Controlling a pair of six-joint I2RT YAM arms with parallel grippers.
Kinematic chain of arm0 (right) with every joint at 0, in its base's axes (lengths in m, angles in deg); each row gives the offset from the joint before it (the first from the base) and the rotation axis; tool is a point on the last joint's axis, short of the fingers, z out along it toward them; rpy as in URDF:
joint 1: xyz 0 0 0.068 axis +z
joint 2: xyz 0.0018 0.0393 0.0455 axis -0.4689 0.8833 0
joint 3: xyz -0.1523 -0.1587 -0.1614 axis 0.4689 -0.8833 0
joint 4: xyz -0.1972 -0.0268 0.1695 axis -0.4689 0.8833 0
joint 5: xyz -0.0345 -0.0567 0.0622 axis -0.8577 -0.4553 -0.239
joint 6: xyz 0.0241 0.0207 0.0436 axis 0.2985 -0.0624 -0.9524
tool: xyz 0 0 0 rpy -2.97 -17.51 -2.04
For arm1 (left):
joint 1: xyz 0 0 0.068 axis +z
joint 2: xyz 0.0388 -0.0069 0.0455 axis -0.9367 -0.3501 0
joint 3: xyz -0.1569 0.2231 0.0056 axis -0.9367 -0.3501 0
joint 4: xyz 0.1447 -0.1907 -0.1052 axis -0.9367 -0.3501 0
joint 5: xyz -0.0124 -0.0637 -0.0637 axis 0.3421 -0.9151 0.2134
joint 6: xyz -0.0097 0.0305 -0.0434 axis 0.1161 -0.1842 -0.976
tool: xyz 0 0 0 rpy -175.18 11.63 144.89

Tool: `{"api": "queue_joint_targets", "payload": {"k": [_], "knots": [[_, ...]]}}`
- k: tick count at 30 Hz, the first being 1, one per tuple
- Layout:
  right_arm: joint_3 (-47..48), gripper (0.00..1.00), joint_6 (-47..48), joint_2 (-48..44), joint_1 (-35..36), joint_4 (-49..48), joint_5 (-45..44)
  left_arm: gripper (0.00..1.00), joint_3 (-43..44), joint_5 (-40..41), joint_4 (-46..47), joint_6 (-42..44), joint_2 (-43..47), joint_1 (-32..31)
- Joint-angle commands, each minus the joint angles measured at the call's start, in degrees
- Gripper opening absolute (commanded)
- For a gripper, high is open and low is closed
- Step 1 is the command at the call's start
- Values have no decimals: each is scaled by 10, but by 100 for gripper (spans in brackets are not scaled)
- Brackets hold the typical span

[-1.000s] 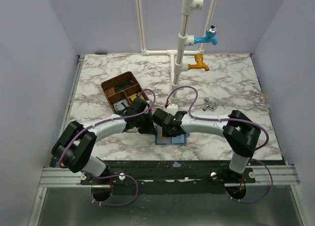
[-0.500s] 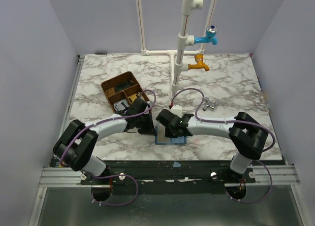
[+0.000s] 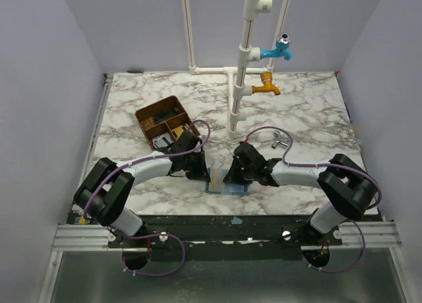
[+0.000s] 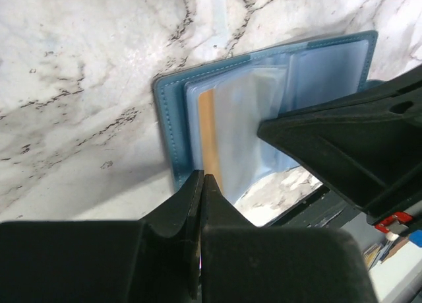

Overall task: Take the credit cards out of the card holder
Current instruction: Remove the credit card from the card holder.

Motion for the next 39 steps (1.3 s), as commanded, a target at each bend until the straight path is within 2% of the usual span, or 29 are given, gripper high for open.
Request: {"api": "queue_joint_targets", "payload": {"k": [1, 15, 32, 33, 39], "knots": [[-59, 1, -3, 22, -19, -55, 89, 0, 24, -4, -1, 5, 0, -5], [-105, 1, -22, 40, -56, -124, 146, 0, 44, 12, -16, 18, -25, -11], [-107, 1, -22, 43, -66, -131, 152, 0, 55, 6, -13, 18, -54, -29], [-104, 1, -20, 39, -67, -125, 148, 0, 55, 3, -10, 17, -57, -31], [-77, 23, -5, 10, -66, -86, 127, 0, 55, -15, 6, 4, -61, -36]]}}
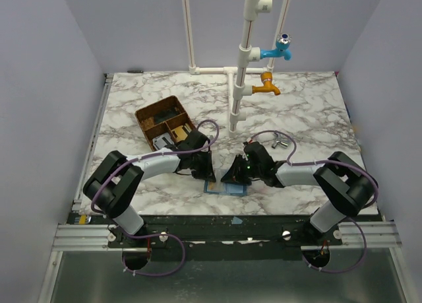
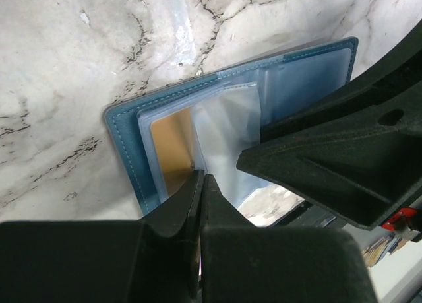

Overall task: Take the credit cards out of the card holder
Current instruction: Remove the credit card from the card holder.

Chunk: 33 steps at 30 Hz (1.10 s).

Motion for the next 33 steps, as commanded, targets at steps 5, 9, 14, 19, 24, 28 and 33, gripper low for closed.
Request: {"api": "queue_joint_targets", "payload": {"k": [5, 9, 14, 19, 24, 28, 33], "knots": [[33, 36, 32, -30, 3, 124, -45, 0, 13, -19, 13, -5, -9, -10], [57, 51, 37, -62, 3, 172, -71, 0, 15, -24, 20, -10, -11, -11], [76, 61, 35, -104, 2, 209, -92, 0, 21, -32, 26, -11, -21, -15], [86, 62, 43, -125, 2, 237, -112, 0, 30, -37, 31, -14, -34, -22], [97, 55, 53, -123, 13, 292, -157, 0, 38, -38, 31, -16, -40, -27], [105, 46, 54, -119, 35, 318, -207, 0, 51, -45, 29, -18, -45, -30], [114, 47, 60, -112, 45, 339, -234, 0, 70, -50, 26, -18, -55, -34]]}}
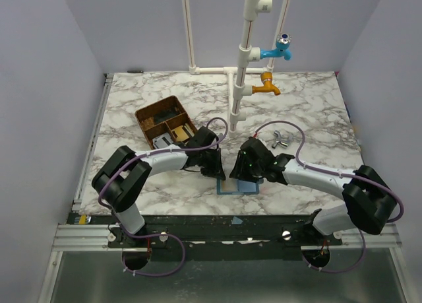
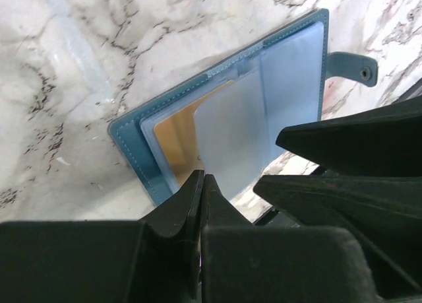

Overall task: Take the credit cards out of the card holder
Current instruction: Remove the credit card from the card holder.

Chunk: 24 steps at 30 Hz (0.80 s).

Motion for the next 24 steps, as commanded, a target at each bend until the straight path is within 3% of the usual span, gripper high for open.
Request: {"api": "queue_joint_targets", "payload": {"k": [1, 24], "knots": [[24, 48, 12, 6, 12, 44, -61, 0, 27, -19, 2, -1, -14, -8], [43, 48, -13, -89, 19, 151, -156, 0, 100, -60, 5, -10, -43, -39]]}}
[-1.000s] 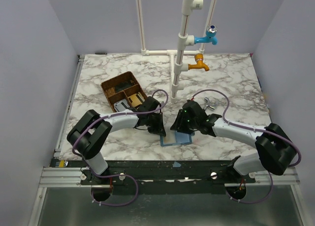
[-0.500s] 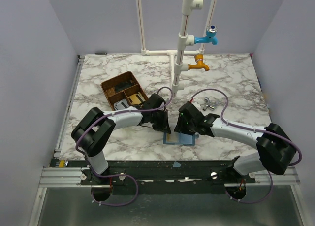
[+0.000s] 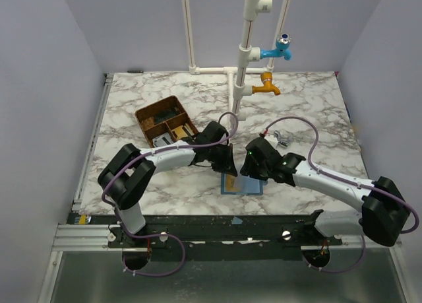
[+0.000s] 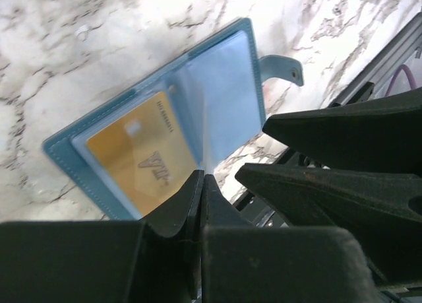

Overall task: Take the credit cards out of the card holder
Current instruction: Remove the credit card from the card holder.

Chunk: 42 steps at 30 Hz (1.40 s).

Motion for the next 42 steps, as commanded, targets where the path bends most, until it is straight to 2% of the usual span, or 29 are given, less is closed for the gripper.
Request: {"api": "queue_joint_targets", "payload": {"k": [1, 10, 12, 17, 19, 26, 35, 39, 42], "knots": [[20, 48, -15, -33, 3, 47, -48, 0, 36, -24, 5, -3, -25, -14], [21, 51, -25, -85, 3, 87, -70, 0, 112, -19, -25, -5, -92, -45], [20, 52, -29, -92, 3, 93, -72, 10, 126, -18, -32, -4, -105, -52], [12, 54, -34, -108, 3, 97, -73, 26, 140, -16, -40, -2, -113, -63], [11, 54, -37, -112, 3, 96, -75, 28, 142, -12, -43, 0, -110, -64], [15, 54, -38, -119, 3, 100, -76, 49, 149, -7, -48, 9, -100, -64], [15, 54, -41, -135, 4, 113, -82, 69, 166, -29, -31, 15, -102, -72], [16, 54, -42, -147, 3, 119, -87, 75, 179, -43, -24, 12, -114, -76], [19, 54, -41, -148, 3, 122, -88, 76, 184, -43, -23, 7, -115, -77]]}}
